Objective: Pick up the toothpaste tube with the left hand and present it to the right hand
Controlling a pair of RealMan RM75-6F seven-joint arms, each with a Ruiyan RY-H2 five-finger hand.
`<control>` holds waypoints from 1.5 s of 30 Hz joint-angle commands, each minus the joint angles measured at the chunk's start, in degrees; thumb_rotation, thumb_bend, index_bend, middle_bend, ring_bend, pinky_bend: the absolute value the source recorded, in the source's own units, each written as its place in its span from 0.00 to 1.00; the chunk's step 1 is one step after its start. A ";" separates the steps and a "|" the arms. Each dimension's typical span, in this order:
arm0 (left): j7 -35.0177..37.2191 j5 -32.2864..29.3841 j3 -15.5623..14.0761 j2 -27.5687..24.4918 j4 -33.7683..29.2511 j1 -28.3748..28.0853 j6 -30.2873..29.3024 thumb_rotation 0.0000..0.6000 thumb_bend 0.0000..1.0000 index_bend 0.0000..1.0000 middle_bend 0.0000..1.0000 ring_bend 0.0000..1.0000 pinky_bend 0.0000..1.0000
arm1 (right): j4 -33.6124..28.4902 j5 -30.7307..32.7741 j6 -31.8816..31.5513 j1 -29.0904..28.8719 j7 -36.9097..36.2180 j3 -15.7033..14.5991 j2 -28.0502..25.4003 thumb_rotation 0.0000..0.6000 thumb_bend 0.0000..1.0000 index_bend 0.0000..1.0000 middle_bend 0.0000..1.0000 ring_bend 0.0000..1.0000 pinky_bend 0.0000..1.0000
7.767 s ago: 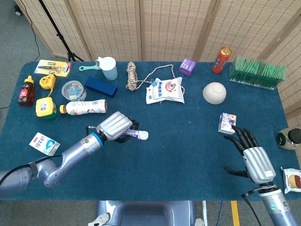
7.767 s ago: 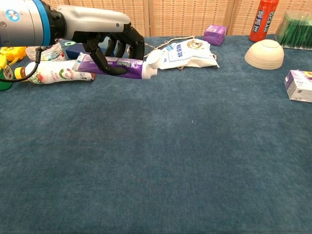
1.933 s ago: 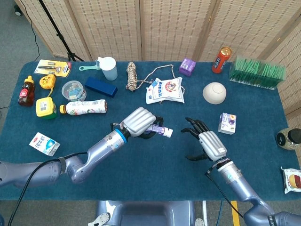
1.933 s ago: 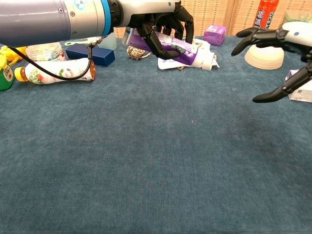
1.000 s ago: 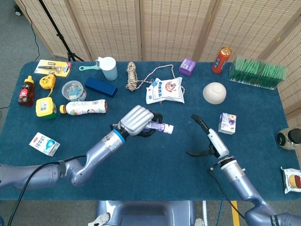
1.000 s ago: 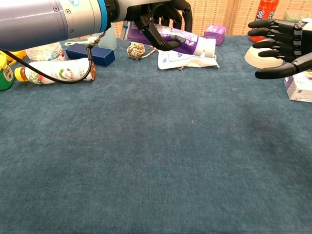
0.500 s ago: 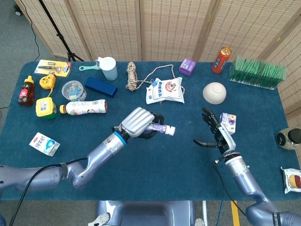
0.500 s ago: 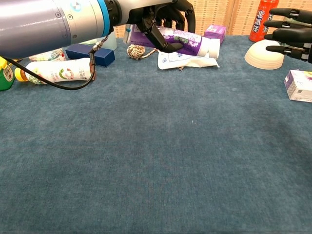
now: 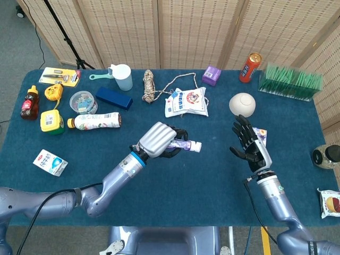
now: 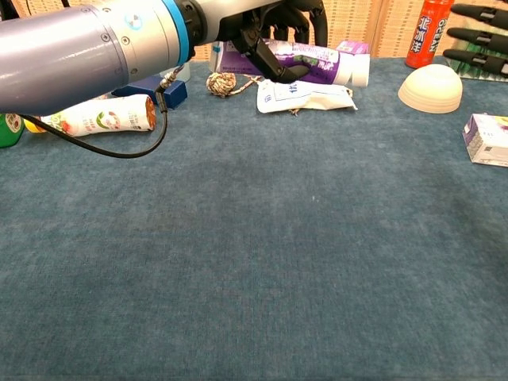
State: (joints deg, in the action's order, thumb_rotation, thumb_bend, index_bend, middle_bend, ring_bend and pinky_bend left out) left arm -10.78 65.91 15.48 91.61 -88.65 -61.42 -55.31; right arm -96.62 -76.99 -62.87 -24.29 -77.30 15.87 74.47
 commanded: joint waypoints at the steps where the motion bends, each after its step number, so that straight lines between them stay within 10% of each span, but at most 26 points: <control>1: -0.28 0.31 0.18 0.92 0.39 0.18 -0.78 1.00 0.57 0.69 0.57 0.55 0.59 | 0.33 -0.69 -1.22 0.60 -1.38 0.47 0.64 0.71 0.00 0.00 0.00 0.00 0.00; 20: -3.67 1.64 1.50 5.59 1.55 0.35 -3.98 1.00 0.57 0.69 0.57 0.55 0.59 | -0.08 1.53 -1.66 0.82 2.83 1.57 3.36 0.33 0.00 0.00 0.00 0.00 0.00; 45: -8.97 -0.93 3.85 10.22 2.33 -1.10 -4.15 1.00 0.57 0.69 0.57 0.56 0.59 | -0.99 6.27 -2.16 0.84 10.87 4.46 7.29 0.32 0.00 0.00 0.00 0.00 0.00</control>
State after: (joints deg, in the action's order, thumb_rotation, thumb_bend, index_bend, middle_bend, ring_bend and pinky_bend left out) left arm -19.52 65.17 19.22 101.65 -86.36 -62.41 -59.51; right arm -97.65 -70.96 -64.86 -23.52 -66.70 20.12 81.53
